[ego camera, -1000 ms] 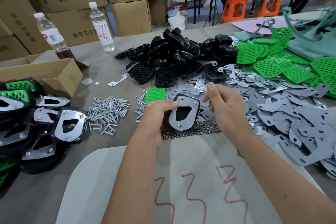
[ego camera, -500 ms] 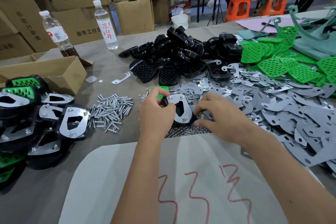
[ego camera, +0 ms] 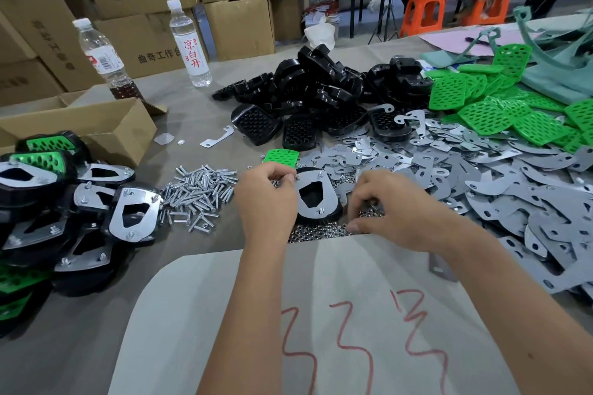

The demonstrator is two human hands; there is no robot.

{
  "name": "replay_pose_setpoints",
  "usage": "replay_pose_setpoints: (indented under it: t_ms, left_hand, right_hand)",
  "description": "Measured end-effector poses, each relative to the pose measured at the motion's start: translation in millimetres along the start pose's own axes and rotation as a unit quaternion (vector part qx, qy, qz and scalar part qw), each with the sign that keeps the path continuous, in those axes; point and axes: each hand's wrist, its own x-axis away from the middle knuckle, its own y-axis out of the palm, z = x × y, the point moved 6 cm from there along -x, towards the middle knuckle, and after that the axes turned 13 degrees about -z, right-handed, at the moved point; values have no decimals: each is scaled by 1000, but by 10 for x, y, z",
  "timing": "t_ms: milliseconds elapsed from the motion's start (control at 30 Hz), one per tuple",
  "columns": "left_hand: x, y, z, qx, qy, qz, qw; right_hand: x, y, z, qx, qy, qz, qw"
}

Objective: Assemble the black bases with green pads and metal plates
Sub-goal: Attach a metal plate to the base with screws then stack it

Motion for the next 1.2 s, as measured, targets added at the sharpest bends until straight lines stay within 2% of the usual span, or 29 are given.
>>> replay_pose_setpoints:
  t_ms: [100,267,433,533,667,967,1200]
  left_hand:
    - [-8,30,-31,32,-31,-6,999]
    - [-24,72,-71,84,-56,-48,994]
    - [-36,99,-59,84,-41,-74,993]
    - [-35,95,-64,85,-36,-71,993]
    - [-32,101,-50,75,-30,-65,995]
    - [-10,100,-33,43,-34,-37,998]
    - [50,81,20,8,-33,13,999]
  right_hand:
    - [10,-12,55,-38,7,35,999]
    - [39,-133,92,-187,-23,183,965]
    - [-22,1,-25,-300,-81,121,943]
    - [-48,55,-77,-327,-102,90,935]
    - [-69,135,-145,-329,-110,70,935]
    - [-103,169,-172,-262,-105,107,953]
    - [-117,163,-81,-296,-86,80,948]
